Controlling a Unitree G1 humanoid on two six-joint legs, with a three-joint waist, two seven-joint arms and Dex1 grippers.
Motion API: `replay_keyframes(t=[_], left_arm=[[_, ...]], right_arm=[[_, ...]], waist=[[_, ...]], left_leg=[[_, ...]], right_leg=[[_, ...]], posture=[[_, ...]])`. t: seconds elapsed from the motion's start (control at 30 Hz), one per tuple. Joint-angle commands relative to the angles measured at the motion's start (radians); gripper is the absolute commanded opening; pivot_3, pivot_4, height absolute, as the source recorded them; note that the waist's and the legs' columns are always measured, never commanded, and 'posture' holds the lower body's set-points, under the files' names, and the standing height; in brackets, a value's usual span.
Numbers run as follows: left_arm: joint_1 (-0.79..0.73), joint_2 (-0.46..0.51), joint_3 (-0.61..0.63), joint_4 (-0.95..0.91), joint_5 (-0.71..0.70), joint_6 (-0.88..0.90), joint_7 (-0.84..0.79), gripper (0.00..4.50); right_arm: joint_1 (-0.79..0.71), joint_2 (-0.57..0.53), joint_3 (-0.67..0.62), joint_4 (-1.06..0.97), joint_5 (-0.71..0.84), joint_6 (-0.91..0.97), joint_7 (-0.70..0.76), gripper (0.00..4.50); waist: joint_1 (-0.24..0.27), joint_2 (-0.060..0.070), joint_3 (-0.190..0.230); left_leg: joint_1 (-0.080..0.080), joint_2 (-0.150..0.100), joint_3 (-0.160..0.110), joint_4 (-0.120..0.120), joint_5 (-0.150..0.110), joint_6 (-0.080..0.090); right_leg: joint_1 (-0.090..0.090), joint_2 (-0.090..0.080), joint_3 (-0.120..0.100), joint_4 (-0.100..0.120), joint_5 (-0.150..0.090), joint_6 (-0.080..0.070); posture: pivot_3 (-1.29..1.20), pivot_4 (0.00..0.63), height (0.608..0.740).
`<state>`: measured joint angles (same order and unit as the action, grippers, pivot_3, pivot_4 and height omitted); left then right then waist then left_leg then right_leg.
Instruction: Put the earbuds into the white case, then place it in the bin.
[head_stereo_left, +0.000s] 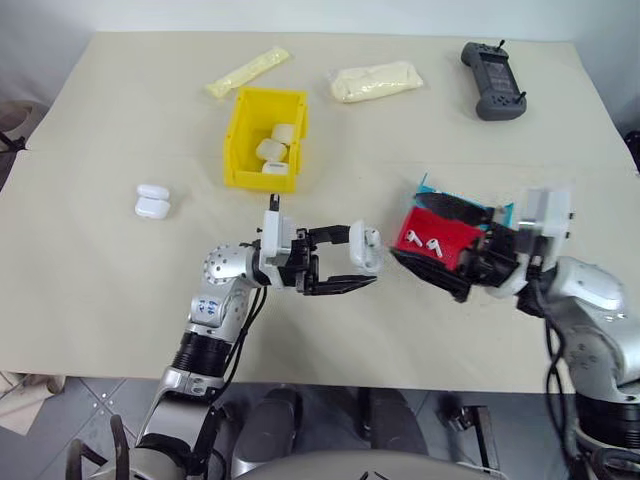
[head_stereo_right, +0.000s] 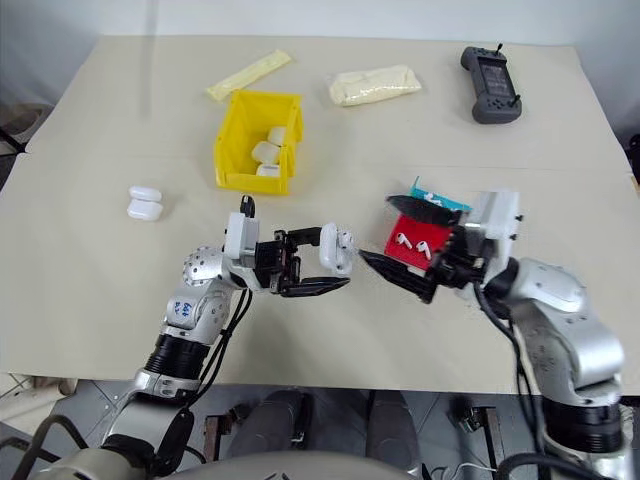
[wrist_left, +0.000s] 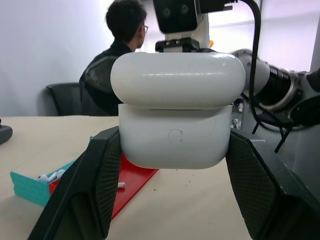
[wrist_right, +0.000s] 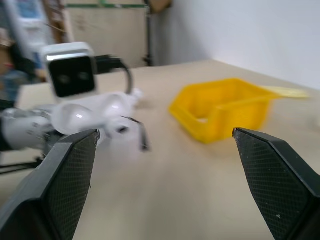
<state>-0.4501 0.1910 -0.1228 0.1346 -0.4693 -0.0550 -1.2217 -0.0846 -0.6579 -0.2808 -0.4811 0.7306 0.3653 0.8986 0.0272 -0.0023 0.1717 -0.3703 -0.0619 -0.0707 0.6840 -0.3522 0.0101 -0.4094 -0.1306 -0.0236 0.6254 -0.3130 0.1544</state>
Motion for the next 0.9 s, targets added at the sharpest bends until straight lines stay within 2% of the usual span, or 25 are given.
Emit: replay_keyframes(t=[0.03,0.2,0.3,0.43,0.5,0.67,0.8,0.9], left_arm=[[0.015,0.01,0.002,-0.026,-0.004,-0.011,-0.003,2.77],[0.022,0.023,0.009,-0.016,-0.008,-0.002,-0.004,2.77],[0.021,0.026,0.006,-0.014,-0.009,0.001,-0.008,2.77],[0.007,0.027,0.007,0.0,-0.005,0.0,-0.014,2.77],[-0.006,0.026,0.013,0.011,-0.001,-0.006,-0.01,2.77],[-0.016,0.017,0.011,0.03,0.014,-0.022,0.004,2.77],[0.002,0.011,-0.001,0.003,0.013,-0.019,0.014,2.77],[0.008,0.012,-0.004,-0.002,0.014,-0.021,0.016,2.77]], right_arm=[[0.102,-0.035,-0.133,-0.005,-0.043,-0.097,0.054,4.47],[0.319,-0.033,-0.321,0.228,-0.17,-0.329,0.155,4.47],[0.333,-0.034,-0.345,0.359,-0.214,-0.427,0.167,4.47],[0.305,-0.054,-0.335,0.454,-0.238,-0.462,0.158,4.47],[0.222,-0.098,-0.28,0.473,-0.242,-0.433,0.176,4.47],[0.07,-0.272,-0.131,0.446,-0.244,-0.123,0.176,4.47],[-0.264,-0.411,0.103,0.584,-0.331,0.099,0.233,4.47],[-0.51,-0.398,0.275,0.73,-0.449,0.115,0.287,4.47]], waist=[[0.001,0.0,0.0],[0.002,0.0,0.0],[-0.002,0.0,0.0],[-0.009,0.001,0.0],[-0.009,0.001,0.0],[-0.004,0.003,-0.001],[-0.004,0.003,0.0],[-0.004,0.003,0.0]], left_leg=[[0.0,0.0,0.0,0.0,0.0,0.0],[0.001,-0.001,0.001,0.0,0.0,0.001],[0.002,-0.001,0.003,0.0,0.0,0.002],[0.003,0.001,0.003,-0.001,0.0,0.001],[0.003,0.001,0.004,-0.001,0.0,0.001],[0.002,0.001,0.004,0.0,0.0,0.001],[0.001,0.0,0.003,0.001,0.0,0.001],[0.0,0.001,0.002,0.001,0.0,0.001]], right_leg=[[0.0,0.0,0.0,0.0,0.0,0.0],[0.002,0.0,0.0,0.0,0.0,0.0],[0.002,0.0,0.002,0.0,0.001,0.001],[0.002,0.001,0.002,-0.003,0.001,0.001],[0.002,0.001,0.003,-0.003,0.001,0.001],[0.001,0.0,0.003,-0.003,0.001,0.001],[0.0,-0.001,0.002,-0.004,0.001,0.001],[0.0,0.0,0.002,-0.005,0.001,0.001]], posture=[[0.0,0.15,0.74],[0.0,0.15,0.74],[0.0,0.15,0.74],[0.0,0.15,0.74],[0.0,0.15,0.74],[0.0,0.15,0.74],[0.0,0.15,0.74],[0.0,0.15,0.74]])
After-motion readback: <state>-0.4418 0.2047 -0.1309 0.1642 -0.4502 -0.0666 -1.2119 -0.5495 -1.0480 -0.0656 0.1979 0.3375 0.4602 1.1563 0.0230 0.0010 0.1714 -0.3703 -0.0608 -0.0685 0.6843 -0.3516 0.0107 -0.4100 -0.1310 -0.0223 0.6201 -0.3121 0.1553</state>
